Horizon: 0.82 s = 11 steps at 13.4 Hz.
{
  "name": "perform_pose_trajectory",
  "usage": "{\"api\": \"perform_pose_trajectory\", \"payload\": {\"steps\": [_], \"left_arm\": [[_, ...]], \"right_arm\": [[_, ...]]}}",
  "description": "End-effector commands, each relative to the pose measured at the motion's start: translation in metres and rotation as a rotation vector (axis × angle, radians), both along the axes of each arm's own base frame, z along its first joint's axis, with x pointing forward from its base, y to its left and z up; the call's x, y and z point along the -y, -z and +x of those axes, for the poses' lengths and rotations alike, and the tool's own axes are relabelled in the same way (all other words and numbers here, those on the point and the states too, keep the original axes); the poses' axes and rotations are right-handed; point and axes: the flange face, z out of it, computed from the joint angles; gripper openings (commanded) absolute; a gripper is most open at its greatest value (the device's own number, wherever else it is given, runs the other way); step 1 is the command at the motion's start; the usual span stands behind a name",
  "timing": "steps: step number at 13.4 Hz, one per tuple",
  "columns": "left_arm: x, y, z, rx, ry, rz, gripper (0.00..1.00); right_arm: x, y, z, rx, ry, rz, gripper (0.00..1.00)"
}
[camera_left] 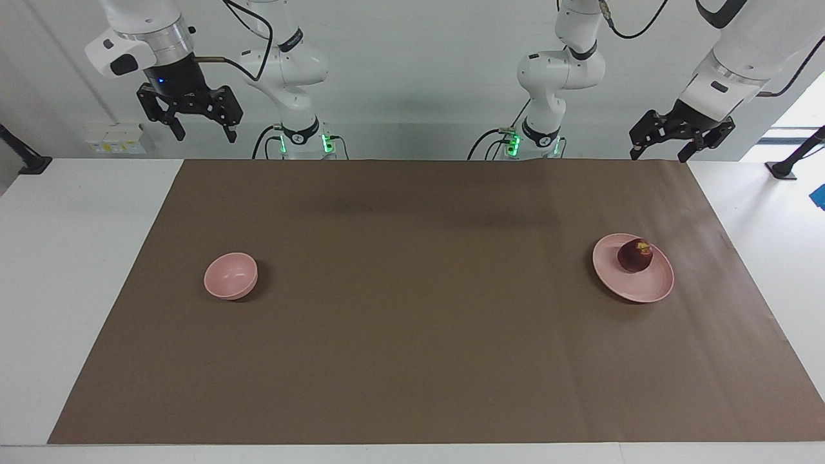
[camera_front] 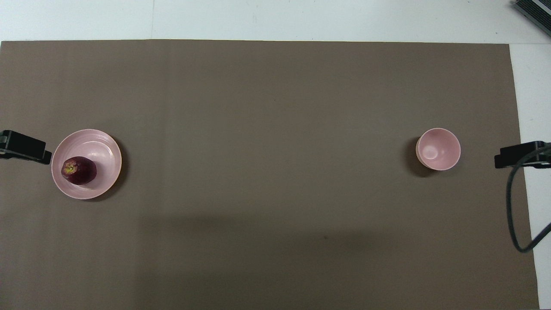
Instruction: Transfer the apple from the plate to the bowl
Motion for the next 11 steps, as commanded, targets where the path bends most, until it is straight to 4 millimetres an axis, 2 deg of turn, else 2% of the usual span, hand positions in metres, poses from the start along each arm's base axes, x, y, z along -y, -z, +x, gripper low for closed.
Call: {"api": "perform_pose_trajectory", "payload": {"steps": [1, 3, 5, 7, 9, 11], "left_arm": [[-0.002, 0.000, -0.013, -0.016, 0.011, 0.006, 1.00], [-0.004, 0.004, -0.016, -0.012, 0.009, 0.007, 1.00], [-0.011, 0.010, -0.012, -0.008, -0.002, 0.006, 1.00], [-0.014, 0.035, -0.004, 0.004, -0.010, 0.006, 1.00], [-0.028, 0.061, 0.003, 0.018, -0.021, 0.004, 1.00], [-0.053, 0.090, 0.009, 0.031, 0.008, -0.002, 1.00]], "right_arm": [[0.005, -0.002, -0.006, 0.000, 0.004, 0.014, 1.00], [0.003, -0.002, -0.006, 0.000, 0.001, 0.014, 1.00], [0.002, -0.001, -0.012, -0.030, -0.005, 0.014, 1.00], [0.002, 0.002, -0.012, -0.038, -0.005, 0.014, 1.00], [0.002, 0.002, -0.009, -0.015, -0.005, 0.014, 1.00], [0.002, 0.004, -0.009, -0.021, -0.004, 0.016, 1.00]]}}
